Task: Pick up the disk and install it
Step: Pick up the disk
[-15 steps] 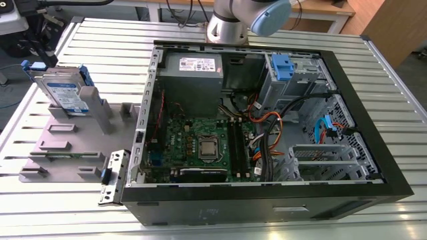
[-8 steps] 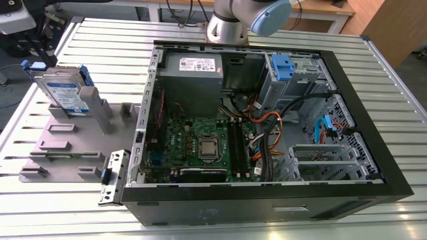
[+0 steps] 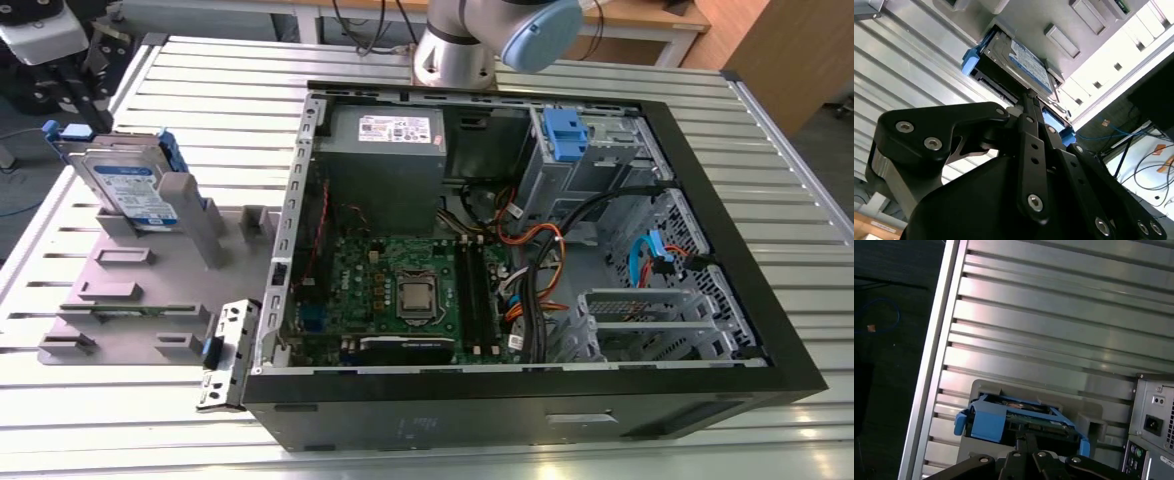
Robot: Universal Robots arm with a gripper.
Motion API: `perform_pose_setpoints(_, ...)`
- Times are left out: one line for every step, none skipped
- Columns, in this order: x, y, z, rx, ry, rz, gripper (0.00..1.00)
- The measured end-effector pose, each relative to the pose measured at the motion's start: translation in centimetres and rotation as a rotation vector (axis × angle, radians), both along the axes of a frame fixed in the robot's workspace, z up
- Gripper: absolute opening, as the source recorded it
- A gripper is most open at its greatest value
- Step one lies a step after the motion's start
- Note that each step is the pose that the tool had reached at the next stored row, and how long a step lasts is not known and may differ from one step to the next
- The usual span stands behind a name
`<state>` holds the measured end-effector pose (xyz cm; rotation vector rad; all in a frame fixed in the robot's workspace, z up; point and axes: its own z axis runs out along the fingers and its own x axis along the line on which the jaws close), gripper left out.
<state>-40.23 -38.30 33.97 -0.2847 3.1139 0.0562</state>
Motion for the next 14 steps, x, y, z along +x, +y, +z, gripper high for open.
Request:
perform_pose_setpoints(0.0,0.0,0.0,0.0,0.0,0.018,0.11)
perform_pose_setpoints(0.0,0.0,0.0,0.0,0.0,0.035,0.11)
perform_pose_setpoints(0.0,0.0,0.0,0.0,0.0,0.053,0.11)
perform_pose_setpoints(0.0,0.0,0.0,0.0,0.0,0.07,0.11)
perform_pose_setpoints(0.0,0.0,0.0,0.0,0.0,0.087,0.11)
perform_pose_setpoints(0.0,0.0,0.0,0.0,0.0,0.104,0.11)
perform_pose_setpoints(0.0,0.0,0.0,0.0,0.0,0.121,0.11)
perform_pose_setpoints(0.0,0.0,0.0,0.0,-0.0001,0.139,0.11)
perform_pose_setpoints(0.0,0.0,-0.01,0.0,-0.0001,0.156,0.11)
perform_pose_setpoints(0.0,0.0,0.0,0.0,0.0,0.173,0.11)
perform_pose_setpoints(0.0,0.0,0.0,0.0,0.0,0.19,0.11)
perform_pose_setpoints(0.0,0.0,0.0,0.0,0.0,0.207,0.11)
perform_pose_setpoints(0.0,0.0,0.0,0.0,0.0,0.224,0.11)
perform_pose_setpoints(0.0,0.0,0.0,0.0,0.0,0.243,0.11)
